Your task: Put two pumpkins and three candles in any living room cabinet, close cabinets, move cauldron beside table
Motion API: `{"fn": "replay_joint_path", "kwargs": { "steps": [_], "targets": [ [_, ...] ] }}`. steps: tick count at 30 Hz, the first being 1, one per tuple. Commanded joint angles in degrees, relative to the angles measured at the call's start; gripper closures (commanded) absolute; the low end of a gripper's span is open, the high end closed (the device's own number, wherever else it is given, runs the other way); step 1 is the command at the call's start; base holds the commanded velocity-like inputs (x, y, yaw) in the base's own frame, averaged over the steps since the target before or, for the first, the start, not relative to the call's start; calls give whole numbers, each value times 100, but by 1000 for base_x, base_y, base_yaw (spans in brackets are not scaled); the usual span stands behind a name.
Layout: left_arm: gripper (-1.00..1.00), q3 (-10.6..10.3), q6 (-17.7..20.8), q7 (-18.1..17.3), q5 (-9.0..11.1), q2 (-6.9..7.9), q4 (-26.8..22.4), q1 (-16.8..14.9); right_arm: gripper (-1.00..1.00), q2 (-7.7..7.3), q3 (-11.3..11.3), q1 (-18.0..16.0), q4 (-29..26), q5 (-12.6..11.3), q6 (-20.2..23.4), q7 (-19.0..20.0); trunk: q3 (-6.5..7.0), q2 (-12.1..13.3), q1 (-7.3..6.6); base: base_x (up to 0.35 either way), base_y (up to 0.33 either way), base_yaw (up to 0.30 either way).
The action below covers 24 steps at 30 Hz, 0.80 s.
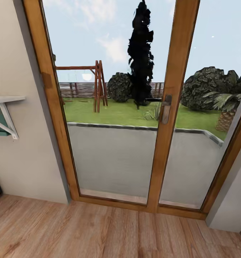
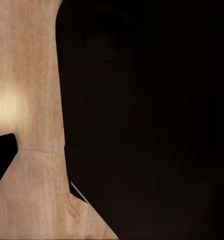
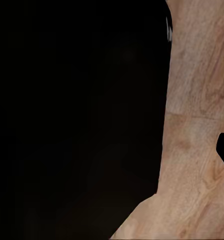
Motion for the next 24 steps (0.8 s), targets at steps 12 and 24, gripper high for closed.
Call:
{"fn": "replay_joint_path", "kwargs": {
  "steps": [12,24],
  "targets": [
    [-100,17,-387,-53,0,61,-306,0,-100,373,-22,-53,-349,-34,-386,30,-3,-3,0,0,0,0],
    [-100,26,-766,-53,8,62,-308,0,-100,378,-44,-53,-528,-90,-771,44,-3,-3,0,0,0,-45]
  ]
}}
